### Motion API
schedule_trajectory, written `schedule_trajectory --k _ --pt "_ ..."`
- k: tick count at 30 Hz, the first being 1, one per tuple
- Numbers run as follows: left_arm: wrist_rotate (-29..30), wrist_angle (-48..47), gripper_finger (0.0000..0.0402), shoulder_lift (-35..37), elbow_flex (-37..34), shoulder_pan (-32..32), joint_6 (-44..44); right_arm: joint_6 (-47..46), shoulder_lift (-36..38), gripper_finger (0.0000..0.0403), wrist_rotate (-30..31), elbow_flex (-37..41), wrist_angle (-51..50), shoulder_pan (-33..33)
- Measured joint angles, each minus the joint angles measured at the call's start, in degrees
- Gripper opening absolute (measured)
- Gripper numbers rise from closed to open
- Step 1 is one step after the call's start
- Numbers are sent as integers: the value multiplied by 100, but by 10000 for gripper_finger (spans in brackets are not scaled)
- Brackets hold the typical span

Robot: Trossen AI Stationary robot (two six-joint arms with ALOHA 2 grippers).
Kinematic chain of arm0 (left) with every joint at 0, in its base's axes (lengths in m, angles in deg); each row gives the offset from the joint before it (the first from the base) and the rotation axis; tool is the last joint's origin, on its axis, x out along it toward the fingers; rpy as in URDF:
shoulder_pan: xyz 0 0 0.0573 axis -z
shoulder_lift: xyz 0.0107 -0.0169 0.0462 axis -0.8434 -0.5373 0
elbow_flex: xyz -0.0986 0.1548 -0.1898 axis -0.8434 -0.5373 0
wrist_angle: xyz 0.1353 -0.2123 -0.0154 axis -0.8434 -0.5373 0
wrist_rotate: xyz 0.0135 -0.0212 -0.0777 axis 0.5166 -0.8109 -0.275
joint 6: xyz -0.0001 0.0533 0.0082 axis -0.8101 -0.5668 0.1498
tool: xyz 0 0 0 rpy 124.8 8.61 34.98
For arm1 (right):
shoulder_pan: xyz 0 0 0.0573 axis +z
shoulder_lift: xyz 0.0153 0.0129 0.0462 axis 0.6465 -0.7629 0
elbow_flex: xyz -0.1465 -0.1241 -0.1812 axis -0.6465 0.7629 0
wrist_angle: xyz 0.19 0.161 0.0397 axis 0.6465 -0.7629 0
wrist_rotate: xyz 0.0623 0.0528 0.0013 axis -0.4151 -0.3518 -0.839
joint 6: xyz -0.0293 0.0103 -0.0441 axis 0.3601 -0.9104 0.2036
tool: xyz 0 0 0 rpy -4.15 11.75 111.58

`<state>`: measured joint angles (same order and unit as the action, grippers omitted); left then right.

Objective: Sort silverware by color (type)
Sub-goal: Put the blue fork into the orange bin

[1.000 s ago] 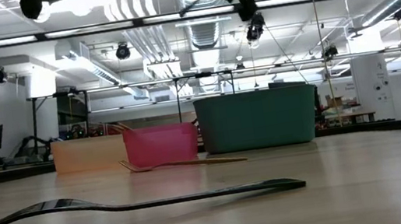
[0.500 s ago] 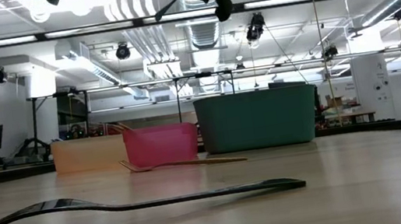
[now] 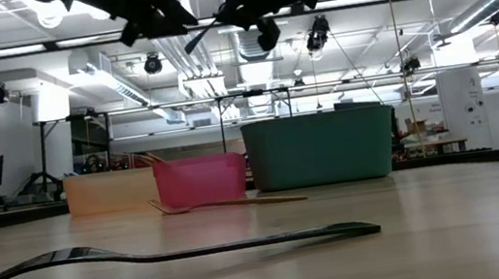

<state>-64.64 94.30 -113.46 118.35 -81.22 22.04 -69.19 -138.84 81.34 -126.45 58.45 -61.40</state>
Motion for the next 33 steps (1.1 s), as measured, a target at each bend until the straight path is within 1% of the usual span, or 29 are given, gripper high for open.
schedule_trajectory --k 1,5,8,10,13,16,17,22,25,28,31,33 --pt "-95 0 158 -111 42 -75 14 1 -34 9 -16 -4 104 -16" --pt "-113 -19 150 -467 159 -208 58 10 -96 9 -67 -7 273 -68" --pt "-113 17 138 -564 244 -217 57 8 -104 9 -220 -7 313 -95" --pt "-99 14 124 -594 266 -217 43 13 -104 9 -235 -7 320 -95" --pt "-93 -18 86 -620 296 -222 16 13 -104 9 -251 -7 317 -95" --pt "-96 -5 25 -628 326 -222 52 13 -104 9 -279 -7 319 -95" --pt "-108 -5 13 -628 326 -221 108 11 -104 9 -282 -9 319 -95" --pt "-188 -32 3 -536 326 -215 561 6 -99 15 -322 -14 323 -95" --pt "-186 -23 1 -437 326 -217 893 15 -58 29 -351 -18 276 -95" --pt "-188 3 0 -257 326 -233 1091 -4 -24 49 -555 -16 276 -95" --pt "-373 -103 0 -63 326 -228 1120 -1 6 71 -951 -16 255 -130" --pt "-763 -294 0 128 326 -248 1059 24 60 87 -1458 -16 201 -203"
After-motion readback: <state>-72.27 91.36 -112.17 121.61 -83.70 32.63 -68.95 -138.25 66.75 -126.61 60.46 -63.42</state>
